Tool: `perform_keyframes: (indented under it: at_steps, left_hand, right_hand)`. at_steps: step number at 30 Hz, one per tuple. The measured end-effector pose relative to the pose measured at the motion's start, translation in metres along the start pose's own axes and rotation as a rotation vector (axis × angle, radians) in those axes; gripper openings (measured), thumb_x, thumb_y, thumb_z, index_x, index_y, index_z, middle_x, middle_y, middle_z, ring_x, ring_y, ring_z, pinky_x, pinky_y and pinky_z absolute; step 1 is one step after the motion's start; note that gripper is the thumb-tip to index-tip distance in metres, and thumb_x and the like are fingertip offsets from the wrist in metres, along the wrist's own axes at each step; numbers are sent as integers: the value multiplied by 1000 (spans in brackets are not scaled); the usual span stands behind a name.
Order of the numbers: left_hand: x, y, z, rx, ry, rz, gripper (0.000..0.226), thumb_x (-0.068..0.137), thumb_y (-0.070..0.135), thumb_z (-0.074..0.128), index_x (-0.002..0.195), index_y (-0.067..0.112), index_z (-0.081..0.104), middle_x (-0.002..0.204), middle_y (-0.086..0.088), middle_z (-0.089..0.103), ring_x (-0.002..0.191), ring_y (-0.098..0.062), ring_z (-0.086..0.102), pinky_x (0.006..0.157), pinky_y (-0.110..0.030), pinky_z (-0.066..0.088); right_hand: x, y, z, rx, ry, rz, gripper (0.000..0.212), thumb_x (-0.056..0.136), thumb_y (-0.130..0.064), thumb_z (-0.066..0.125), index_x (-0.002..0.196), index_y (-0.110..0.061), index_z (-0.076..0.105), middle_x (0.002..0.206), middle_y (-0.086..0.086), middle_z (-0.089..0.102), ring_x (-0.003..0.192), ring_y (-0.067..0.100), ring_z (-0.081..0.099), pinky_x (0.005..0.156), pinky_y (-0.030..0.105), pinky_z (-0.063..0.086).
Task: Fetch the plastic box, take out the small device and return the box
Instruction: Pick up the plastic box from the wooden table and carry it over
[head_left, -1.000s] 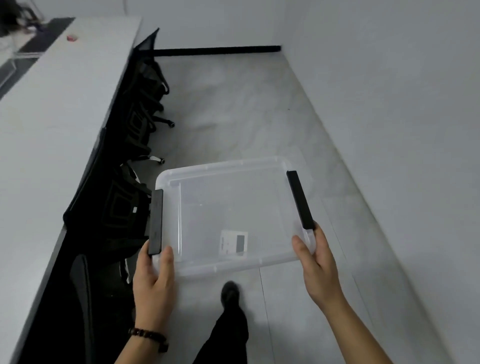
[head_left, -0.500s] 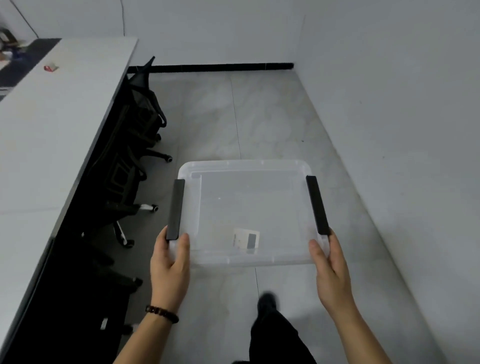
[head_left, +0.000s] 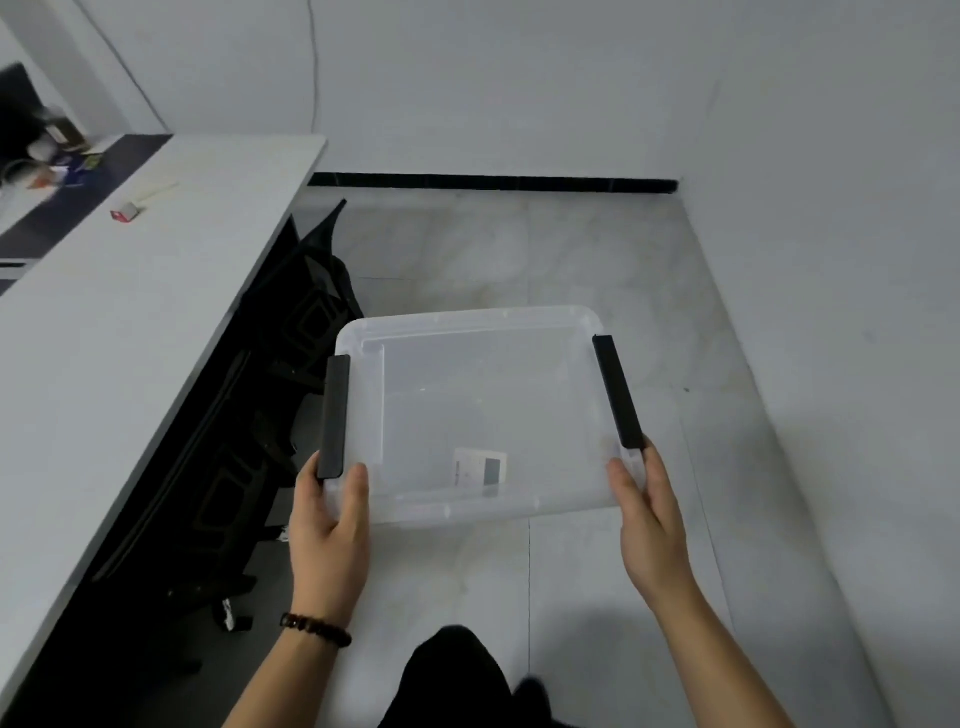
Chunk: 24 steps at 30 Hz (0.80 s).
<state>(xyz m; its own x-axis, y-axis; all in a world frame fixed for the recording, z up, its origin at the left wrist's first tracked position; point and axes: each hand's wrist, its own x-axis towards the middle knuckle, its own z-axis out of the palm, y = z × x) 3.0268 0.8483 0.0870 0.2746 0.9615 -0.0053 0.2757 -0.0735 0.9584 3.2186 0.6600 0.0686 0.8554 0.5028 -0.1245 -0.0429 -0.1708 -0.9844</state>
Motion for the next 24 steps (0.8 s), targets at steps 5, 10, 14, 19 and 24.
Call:
perform_keyframes:
  at_steps: [5, 10, 14, 19, 24]
  left_hand:
    - [136, -6, 67, -28, 108, -50, 48, 96, 33, 55, 140, 20, 42, 107, 26, 51, 108, -12, 58, 93, -27, 49]
    - [296, 10, 138, -79, 113, -50, 41, 96, 27, 55, 135, 18, 46, 106, 27, 51, 96, 17, 52, 93, -15, 43]
    - [421, 37, 188, -80, 88, -32, 42, 96, 29, 56, 135, 16, 49, 117, 6, 62, 103, -1, 59, 92, -32, 50]
    - [565, 62, 254, -53, 56, 1, 41, 95, 33, 56, 133, 17, 50, 114, 12, 63, 102, 0, 62, 89, -31, 51]
    - [715, 69, 322, 13, 94, 17, 38, 96, 34, 54, 130, 18, 51, 115, 8, 64, 105, -7, 62, 92, -33, 51]
  right_hand:
    - [170, -15, 56, -52, -113, -42, 44, 103, -32, 47, 145, -42, 40, 132, -43, 50, 128, -20, 40, 101, 9, 30]
    - [335, -45, 110, -74, -131, -43, 48, 103, -33, 48, 149, -39, 37, 140, -37, 46, 132, -19, 35, 106, 12, 26]
    - [453, -85, 143, -78, -105, -58, 44, 102, -31, 47, 143, -43, 39, 127, -49, 48, 124, -25, 39, 98, 0, 30]
    - [597, -105, 187, -48, -41, -30, 38, 103, -27, 47, 136, -46, 41, 123, -44, 52, 115, -29, 43, 88, -6, 31]
    - [764, -99, 251, -2, -69, -4, 40, 103, -30, 48, 139, -45, 39, 132, -36, 48, 118, -26, 42, 93, 2, 31]
